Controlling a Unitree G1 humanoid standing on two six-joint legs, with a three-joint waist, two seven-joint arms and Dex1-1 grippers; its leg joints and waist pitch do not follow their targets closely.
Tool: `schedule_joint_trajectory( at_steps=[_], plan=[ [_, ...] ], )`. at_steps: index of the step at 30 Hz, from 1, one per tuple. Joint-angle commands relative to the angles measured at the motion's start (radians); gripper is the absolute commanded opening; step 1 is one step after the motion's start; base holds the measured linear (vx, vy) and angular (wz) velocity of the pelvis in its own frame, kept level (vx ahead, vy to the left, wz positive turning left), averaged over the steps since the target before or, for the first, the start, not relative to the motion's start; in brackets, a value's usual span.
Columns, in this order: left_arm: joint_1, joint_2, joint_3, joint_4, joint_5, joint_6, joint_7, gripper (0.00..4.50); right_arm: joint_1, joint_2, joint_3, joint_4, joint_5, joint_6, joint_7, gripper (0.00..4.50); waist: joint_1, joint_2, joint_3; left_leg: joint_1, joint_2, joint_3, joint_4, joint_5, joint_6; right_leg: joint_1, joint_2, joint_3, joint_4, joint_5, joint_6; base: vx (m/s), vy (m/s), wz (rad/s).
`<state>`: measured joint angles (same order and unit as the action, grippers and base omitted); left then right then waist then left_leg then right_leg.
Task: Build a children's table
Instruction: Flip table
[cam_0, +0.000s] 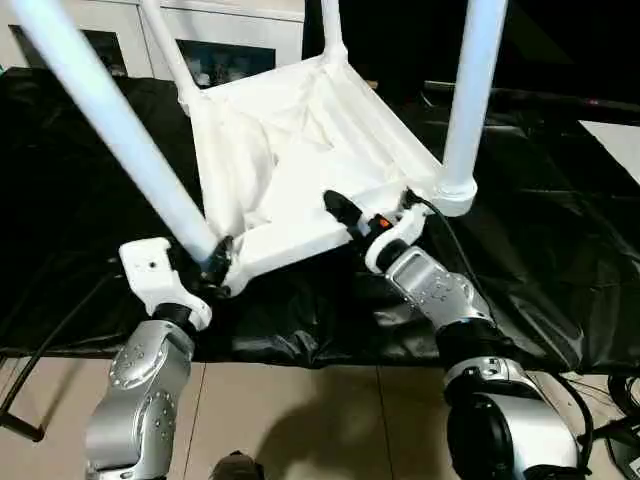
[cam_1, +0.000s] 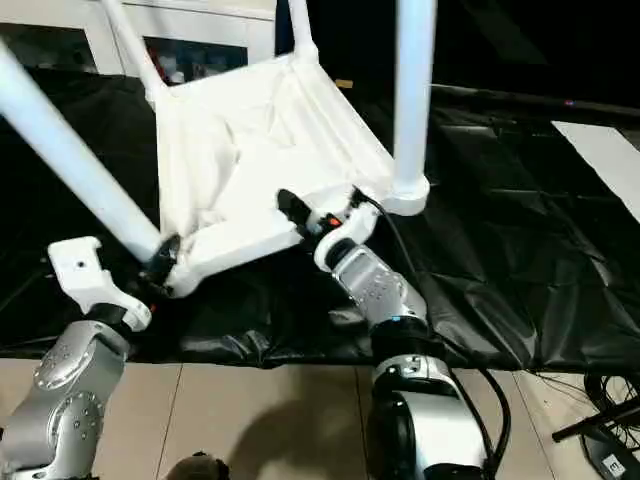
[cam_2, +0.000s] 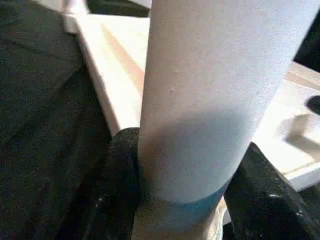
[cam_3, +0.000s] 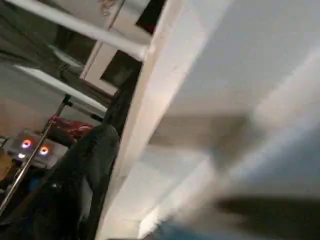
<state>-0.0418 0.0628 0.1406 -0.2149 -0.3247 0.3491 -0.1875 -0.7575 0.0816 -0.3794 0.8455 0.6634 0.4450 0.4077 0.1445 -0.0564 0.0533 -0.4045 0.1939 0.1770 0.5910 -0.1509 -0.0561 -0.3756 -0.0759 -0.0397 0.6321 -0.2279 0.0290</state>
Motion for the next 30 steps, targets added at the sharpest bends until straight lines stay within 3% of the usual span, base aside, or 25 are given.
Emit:
schedule_joint_trajectory(
  at_steps=[1, 5, 7, 11, 12, 15, 17, 20, 21, 26, 30],
  plan=[
    [-0.007, -0.023, -0.040, -0.053, -0.068, 0.004, -0.064, 2.13, -0.038, -0.006, -0.017, 0.008, 0.026, -0.010, 0.023, 3.87, -0.003, 0.016, -0.074, 0.039, 0.037, -0.008, -0.072, -0.169, -0.063, 0.029, -0.057, 0.026, -0.054, 0.075, -0.158, 0.000, 0.000, 0.00],
    [-0.005, -0.009, -0.035, -0.048, -0.067, -0.002, -0.073, 2.13, -0.048, -0.011, -0.029, 0.040, 0.023, -0.026, 0.037, 3.66, -0.004, 0.017, -0.075, 0.037, 0.036, -0.007, -0.069, -0.148, -0.056, 0.029, -0.057, 0.027, -0.052, 0.093, -0.166, 0.000, 0.000, 0.00],
    [-0.005, -0.007, -0.035, -0.045, -0.066, -0.004, -0.073, 2.13, -0.050, -0.014, -0.031, 0.047, 0.021, -0.033, 0.040, 3.33, -0.004, 0.018, -0.076, 0.037, 0.036, -0.008, -0.068, -0.137, -0.052, 0.030, -0.056, 0.026, -0.050, 0.112, -0.170, 0.000, 0.000, 0.00],
    [-0.005, -0.004, -0.038, -0.041, -0.064, -0.003, -0.080, 2.13, -0.055, -0.020, -0.036, 0.057, 0.014, -0.043, 0.053, 3.07, -0.004, 0.025, -0.076, 0.039, 0.036, -0.008, -0.069, -0.154, -0.055, 0.028, -0.056, 0.025, -0.051, 0.097, -0.174, 0.000, 0.000, 0.00],
    [-0.006, -0.004, -0.039, -0.039, -0.062, -0.003, -0.082, 2.13, -0.057, -0.023, -0.037, 0.060, 0.010, -0.046, 0.056, 2.96, -0.004, 0.022, -0.076, 0.038, 0.036, -0.008, -0.069, -0.153, -0.055, 0.029, -0.056, 0.026, -0.051, 0.100, -0.176, 0.000, 0.000, 0.00],
    [-0.006, 0.003, -0.047, -0.028, -0.037, -0.010, -0.079, 2.13, -0.057, -0.031, -0.045, 0.064, 0.009, -0.055, 0.059, 2.81, -0.003, 0.025, -0.076, 0.039, 0.037, -0.008, -0.068, -0.154, -0.057, 0.029, -0.055, 0.026, -0.051, 0.106, -0.179, 0.000, 0.000, 0.00],
    [-0.006, 0.011, -0.052, -0.024, -0.023, -0.011, -0.078, 2.69, -0.056, -0.037, -0.050, 0.063, 0.007, -0.065, 0.055, 2.60, -0.002, 0.026, -0.078, 0.039, 0.036, -0.008, -0.067, -0.143, -0.053, 0.030, -0.055, 0.025, -0.049, 0.120, -0.181, 0.000, 0.000, 0.00],
    [0.000, 0.023, -0.054, -0.022, -0.025, -0.015, -0.098, 3.04, -0.052, -0.050, -0.055, 0.057, 0.001, -0.086, 0.042, 2.34, -0.001, 0.026, -0.077, 0.039, 0.036, -0.007, -0.067, -0.138, -0.052, 0.029, -0.054, 0.024, -0.049, 0.119, -0.189, 0.000, 0.000, 0.00],
    [0.016, 0.033, -0.042, -0.033, -0.061, -0.001, -0.129, 3.19, -0.050, -0.059, -0.059, 0.047, -0.007, -0.113, 0.029, 2.29, 0.000, 0.029, -0.078, 0.041, 0.035, -0.007, -0.066, -0.142, -0.057, 0.028, -0.055, 0.024, -0.048, 0.117, -0.191, 0.000, 0.000, 0.00],
    [0.089, 0.115, -0.040, -0.068, -0.107, 0.039, -0.244, 3.50, -0.054, -0.087, -0.086, 0.001, 0.001, -0.134, -0.001, 2.15, -0.004, 0.029, -0.077, 0.040, 0.033, -0.004, -0.064, -0.140, -0.046, 0.027, -0.051, 0.025, -0.048, 0.110, -0.196, 0.000, 0.000, 0.00],
    [0.137, 0.205, -0.048, -0.070, -0.098, 0.042, -0.338, 3.83, -0.056, -0.118, -0.102, -0.059, -0.006, -0.155, -0.030, 2.06, -0.002, 0.031, -0.071, 0.042, 0.034, -0.004, -0.069, -0.184, -0.049, 0.020, -0.051, 0.027, -0.053, 0.031, -0.180, 0.000, 0.000, 0.00]
  ],
)
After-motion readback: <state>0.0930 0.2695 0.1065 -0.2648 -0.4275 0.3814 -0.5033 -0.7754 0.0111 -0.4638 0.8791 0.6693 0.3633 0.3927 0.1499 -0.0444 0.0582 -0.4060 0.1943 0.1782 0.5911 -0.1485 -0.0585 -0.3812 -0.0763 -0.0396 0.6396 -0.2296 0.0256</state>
